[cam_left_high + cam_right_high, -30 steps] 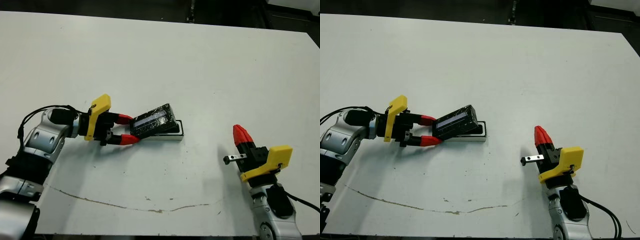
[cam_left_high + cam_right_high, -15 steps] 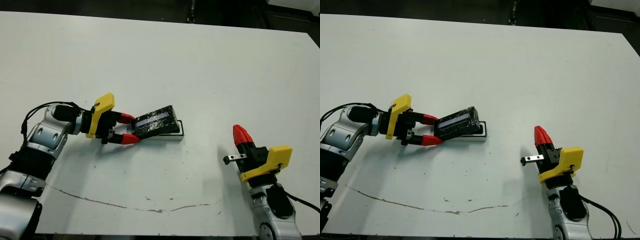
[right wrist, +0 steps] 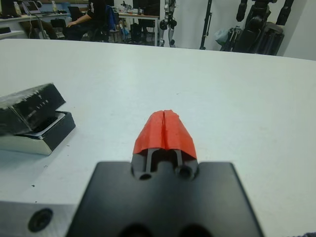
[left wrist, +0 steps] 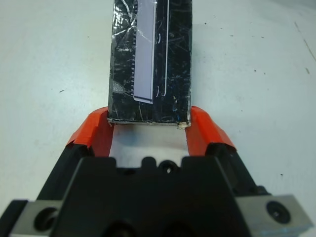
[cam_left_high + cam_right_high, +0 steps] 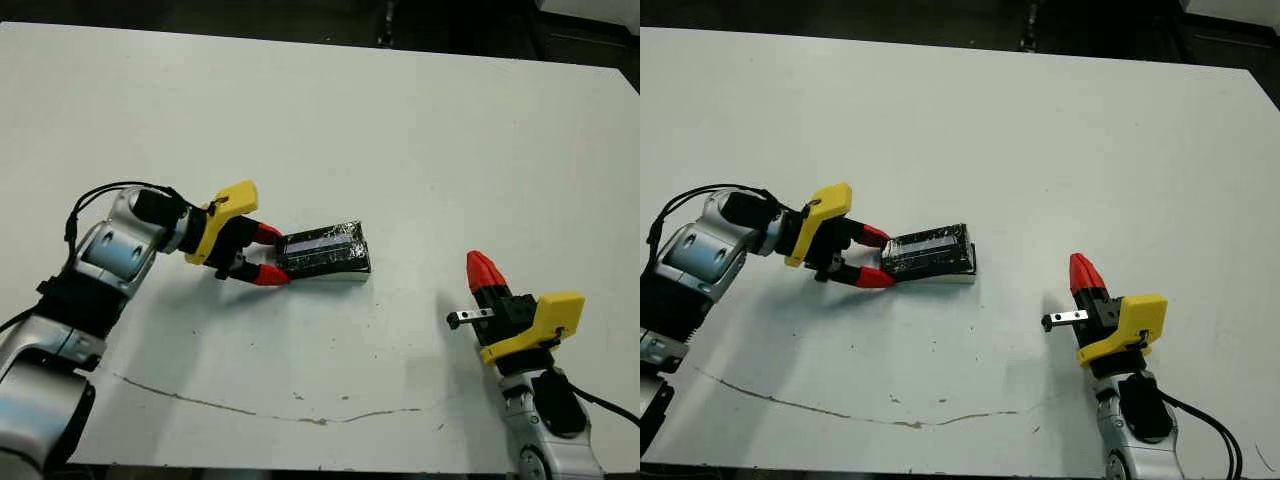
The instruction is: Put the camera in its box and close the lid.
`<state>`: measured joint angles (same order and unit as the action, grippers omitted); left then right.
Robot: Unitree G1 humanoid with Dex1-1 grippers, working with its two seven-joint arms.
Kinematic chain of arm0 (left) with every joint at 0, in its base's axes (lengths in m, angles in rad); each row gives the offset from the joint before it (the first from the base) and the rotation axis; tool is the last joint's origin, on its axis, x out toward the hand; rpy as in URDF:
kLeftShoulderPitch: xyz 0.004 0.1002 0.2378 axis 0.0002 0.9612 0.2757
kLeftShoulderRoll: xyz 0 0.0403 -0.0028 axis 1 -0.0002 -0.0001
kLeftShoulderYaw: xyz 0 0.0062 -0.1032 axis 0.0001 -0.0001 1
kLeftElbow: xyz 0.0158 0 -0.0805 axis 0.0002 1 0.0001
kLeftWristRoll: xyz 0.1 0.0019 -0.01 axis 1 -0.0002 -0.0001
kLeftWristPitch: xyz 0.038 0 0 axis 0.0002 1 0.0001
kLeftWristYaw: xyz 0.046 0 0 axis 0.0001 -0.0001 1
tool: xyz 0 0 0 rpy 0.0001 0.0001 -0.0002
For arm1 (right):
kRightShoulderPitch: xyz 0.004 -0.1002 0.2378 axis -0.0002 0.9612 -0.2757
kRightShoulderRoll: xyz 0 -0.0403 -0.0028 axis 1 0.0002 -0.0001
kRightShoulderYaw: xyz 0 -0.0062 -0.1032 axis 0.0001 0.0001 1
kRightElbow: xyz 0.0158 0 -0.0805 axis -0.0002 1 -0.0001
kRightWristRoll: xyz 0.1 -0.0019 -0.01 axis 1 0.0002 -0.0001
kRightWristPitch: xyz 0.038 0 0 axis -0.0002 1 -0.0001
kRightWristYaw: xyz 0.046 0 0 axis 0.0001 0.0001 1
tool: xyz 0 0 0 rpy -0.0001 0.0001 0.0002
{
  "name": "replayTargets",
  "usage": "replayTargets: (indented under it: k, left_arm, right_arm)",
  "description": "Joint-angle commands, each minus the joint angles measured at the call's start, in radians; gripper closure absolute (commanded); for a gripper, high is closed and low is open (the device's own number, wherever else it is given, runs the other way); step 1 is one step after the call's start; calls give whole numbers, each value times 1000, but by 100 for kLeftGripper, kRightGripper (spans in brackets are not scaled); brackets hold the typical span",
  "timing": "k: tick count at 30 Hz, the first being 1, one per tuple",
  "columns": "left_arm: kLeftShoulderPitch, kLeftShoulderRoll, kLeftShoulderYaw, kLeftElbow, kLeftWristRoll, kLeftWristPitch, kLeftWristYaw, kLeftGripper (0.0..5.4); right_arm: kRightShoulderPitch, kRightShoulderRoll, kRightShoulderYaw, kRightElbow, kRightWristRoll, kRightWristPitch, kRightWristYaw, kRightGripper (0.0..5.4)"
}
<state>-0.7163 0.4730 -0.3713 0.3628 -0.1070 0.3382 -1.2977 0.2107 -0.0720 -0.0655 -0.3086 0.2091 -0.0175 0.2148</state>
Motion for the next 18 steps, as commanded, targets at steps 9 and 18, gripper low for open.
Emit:
replayTargets:
  k: [9,18]
  left_arm:
    - [-20,-71,-84,18,59,28,1,223]
    - [-51,-92,-97,30,71,36,-21,223]
  right_arm:
    - [12,-6,-9,6,7,0,0,540]
    - [14,-6,-4,-3,0,13,-10,540]
